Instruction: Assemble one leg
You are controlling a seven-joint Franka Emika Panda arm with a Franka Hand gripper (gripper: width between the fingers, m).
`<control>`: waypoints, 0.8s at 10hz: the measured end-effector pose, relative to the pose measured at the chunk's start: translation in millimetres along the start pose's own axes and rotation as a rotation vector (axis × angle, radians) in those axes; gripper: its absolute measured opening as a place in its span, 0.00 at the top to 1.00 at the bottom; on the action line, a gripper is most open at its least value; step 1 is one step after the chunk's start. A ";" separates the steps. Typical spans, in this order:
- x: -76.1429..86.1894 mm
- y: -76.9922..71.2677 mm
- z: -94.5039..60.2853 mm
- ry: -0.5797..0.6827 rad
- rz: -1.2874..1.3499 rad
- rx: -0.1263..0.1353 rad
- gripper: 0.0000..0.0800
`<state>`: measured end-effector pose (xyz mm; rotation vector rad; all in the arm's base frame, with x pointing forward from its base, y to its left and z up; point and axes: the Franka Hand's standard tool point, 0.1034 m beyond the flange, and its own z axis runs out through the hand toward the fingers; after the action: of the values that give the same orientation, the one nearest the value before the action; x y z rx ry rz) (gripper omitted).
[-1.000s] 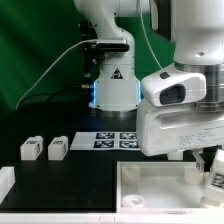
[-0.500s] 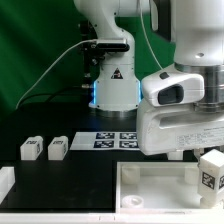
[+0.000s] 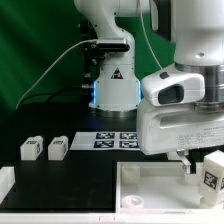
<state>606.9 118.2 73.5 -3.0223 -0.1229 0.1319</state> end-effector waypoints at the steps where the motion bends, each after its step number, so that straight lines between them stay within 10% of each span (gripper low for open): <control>1: 1.9 -0.8 -5.8 0.009 -0.007 0.000 0.29; 8: 22.5 -6.5 -18.5 0.076 -0.119 -0.016 0.19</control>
Offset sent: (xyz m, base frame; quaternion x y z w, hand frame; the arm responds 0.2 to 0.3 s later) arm 0.0209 0.0124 0.0093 -0.0275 0.0646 -0.1464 0.9867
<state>630.5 124.6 90.7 -3.0209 -0.2978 0.0051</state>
